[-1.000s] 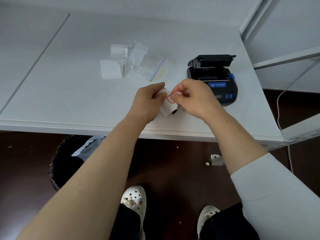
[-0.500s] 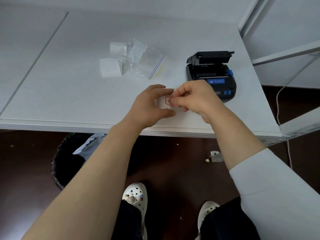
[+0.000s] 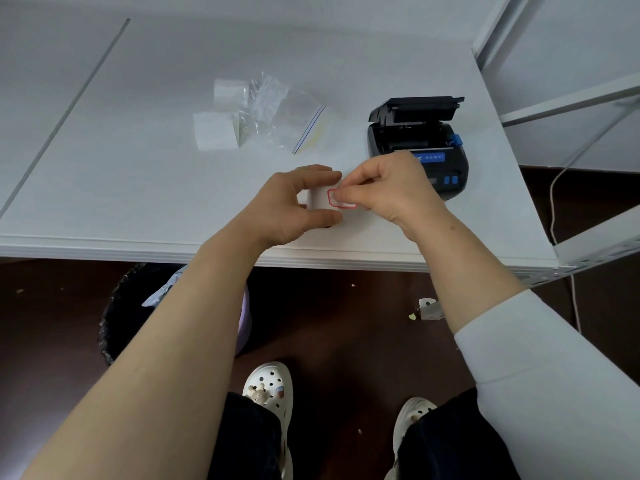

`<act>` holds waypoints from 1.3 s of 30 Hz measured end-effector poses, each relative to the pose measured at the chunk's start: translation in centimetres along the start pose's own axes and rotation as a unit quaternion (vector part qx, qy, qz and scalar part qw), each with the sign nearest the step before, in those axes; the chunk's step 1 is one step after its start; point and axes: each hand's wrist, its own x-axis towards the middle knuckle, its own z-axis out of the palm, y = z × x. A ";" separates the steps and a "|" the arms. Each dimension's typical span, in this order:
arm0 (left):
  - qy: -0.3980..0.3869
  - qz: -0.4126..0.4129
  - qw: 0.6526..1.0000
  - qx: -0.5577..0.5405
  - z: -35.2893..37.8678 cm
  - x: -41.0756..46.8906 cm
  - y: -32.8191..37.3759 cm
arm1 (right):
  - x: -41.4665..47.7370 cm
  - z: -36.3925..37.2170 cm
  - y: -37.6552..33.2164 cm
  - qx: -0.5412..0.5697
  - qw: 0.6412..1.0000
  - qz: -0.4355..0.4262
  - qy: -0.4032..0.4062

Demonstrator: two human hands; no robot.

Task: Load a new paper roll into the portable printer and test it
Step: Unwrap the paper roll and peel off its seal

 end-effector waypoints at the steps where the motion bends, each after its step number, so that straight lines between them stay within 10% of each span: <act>1: -0.002 -0.003 1.000 -0.005 0.0 0.0 0.0 | 0.0 0.0 0.0 -0.002 1.000 -0.003 0.002; 39: -0.034 -0.033 0.998 -0.033 -0.4 -0.4 0.6 | -1.0 -0.5 0.7 0.079 0.995 -0.015 -0.059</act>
